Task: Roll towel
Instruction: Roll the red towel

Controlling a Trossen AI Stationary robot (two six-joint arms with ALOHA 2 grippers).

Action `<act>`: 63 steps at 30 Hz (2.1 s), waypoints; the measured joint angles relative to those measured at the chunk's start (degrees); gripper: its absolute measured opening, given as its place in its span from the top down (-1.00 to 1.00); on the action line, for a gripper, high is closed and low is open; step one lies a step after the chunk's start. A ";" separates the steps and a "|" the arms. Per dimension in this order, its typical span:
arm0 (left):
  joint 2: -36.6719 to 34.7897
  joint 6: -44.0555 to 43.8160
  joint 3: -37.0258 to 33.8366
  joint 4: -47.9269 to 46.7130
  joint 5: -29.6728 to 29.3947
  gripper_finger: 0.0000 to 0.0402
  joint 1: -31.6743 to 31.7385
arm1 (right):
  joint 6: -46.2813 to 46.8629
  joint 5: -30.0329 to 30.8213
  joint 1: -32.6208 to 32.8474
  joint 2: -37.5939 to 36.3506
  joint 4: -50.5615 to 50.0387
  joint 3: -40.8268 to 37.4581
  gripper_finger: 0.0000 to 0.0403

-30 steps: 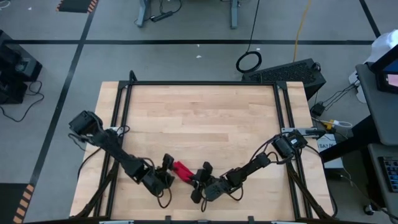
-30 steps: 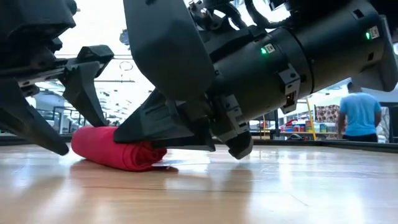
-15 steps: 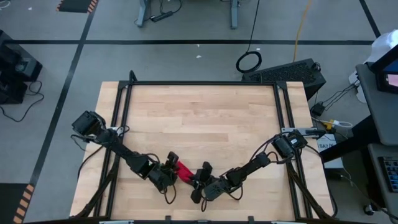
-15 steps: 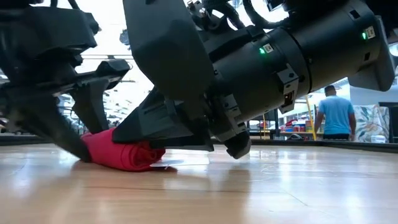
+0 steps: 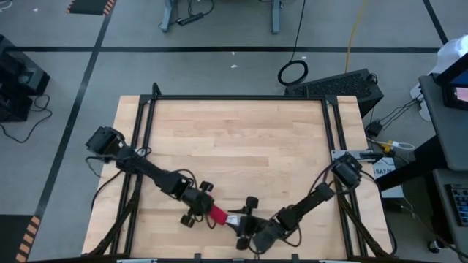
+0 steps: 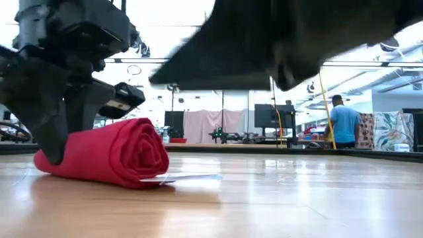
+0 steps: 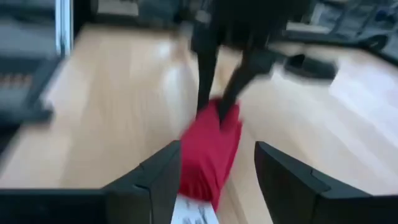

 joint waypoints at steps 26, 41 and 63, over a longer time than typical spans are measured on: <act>0.15 -7.53 0.27 1.34 10.43 0.74 7.05 | 17.21 -6.01 -4.17 6.09 11.05 0.19 0.99; 0.17 -6.00 0.23 2.03 8.60 0.29 7.16 | 19.23 -8.35 -3.77 7.05 8.42 0.45 0.98; -14.08 -4.51 -5.88 17.08 -4.19 -0.06 -1.11 | 18.50 -9.19 -3.45 8.79 9.43 0.41 0.98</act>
